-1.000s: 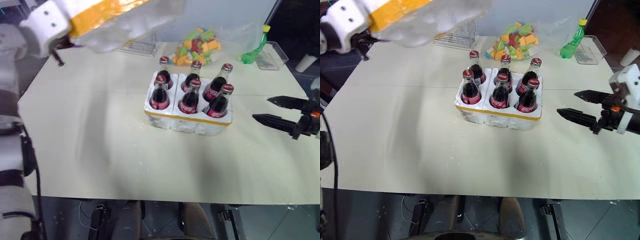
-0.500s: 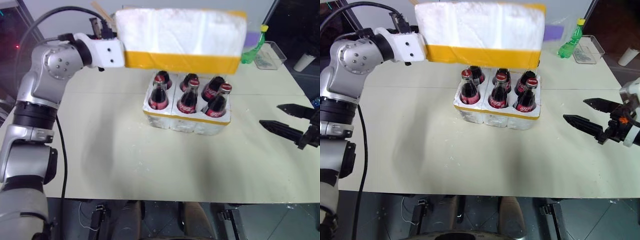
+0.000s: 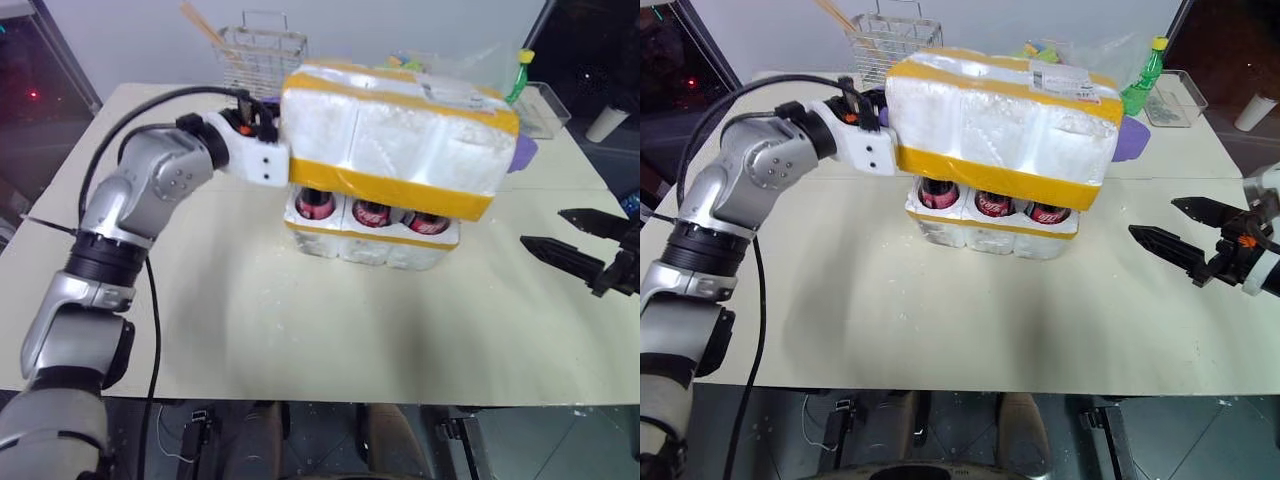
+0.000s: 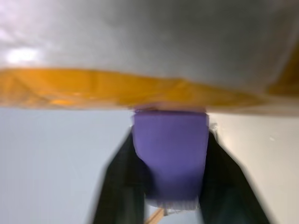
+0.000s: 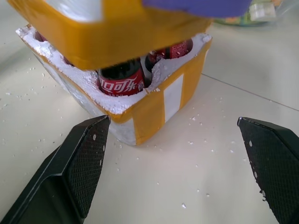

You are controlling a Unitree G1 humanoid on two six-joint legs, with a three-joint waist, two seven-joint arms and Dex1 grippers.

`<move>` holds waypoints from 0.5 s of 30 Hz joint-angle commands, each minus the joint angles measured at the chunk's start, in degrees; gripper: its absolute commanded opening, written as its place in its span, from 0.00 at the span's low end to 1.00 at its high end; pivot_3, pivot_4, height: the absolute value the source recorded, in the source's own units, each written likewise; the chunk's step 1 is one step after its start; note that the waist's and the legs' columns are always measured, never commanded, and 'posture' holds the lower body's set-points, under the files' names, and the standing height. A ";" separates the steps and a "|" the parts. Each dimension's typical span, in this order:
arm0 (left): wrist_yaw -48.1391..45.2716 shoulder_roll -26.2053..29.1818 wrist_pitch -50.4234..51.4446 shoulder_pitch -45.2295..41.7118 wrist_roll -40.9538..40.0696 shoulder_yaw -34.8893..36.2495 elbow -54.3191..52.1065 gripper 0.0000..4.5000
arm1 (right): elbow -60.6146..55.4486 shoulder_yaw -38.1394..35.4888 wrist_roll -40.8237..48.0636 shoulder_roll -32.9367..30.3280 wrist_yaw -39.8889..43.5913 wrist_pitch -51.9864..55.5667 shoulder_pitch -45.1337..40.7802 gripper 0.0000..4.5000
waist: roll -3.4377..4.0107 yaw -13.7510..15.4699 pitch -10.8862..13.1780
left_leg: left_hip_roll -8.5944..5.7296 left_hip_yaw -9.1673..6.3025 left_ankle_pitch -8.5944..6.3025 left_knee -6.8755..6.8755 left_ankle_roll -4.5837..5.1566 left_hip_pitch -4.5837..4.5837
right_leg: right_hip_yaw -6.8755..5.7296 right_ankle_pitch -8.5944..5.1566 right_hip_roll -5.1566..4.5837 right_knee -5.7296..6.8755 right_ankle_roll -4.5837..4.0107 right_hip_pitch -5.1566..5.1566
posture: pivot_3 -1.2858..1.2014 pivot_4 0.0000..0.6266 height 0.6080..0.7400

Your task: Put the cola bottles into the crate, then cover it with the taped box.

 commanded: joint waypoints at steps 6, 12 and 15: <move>-6.93 2.17 5.04 8.68 -10.65 5.62 -9.15 0.83 | -0.13 -1.92 -1.51 -0.46 1.30 -2.70 3.32 1.00 | 0.00 0.02 0.00 | 0.00 -0.01 0.00 -0.01 0.00 0.01 | 0.00 0.00 0.00 0.00 0.00 0.01 | 0.52 0.24 0.99; -21.57 3.25 21.00 12.17 -30.78 12.98 -11.28 0.83 | 0.85 -3.33 -3.90 -0.73 4.14 -4.93 7.77 1.00 | 0.00 -0.03 0.00 | 0.00 -0.02 0.00 0.02 0.00 0.03 | -0.01 0.00 0.00 0.00 -0.01 0.05 | 0.52 0.24 0.99; -36.66 9.55 38.75 10.45 -45.36 18.72 -8.31 0.83 | 2.02 -5.41 -4.90 -1.64 8.14 -6.13 10.96 1.00 | 0.00 -0.24 0.00 | 0.00 -0.02 0.00 0.00 0.00 0.03 | -0.01 -0.01 0.00 0.01 -0.02 0.04 | 0.52 0.24 0.99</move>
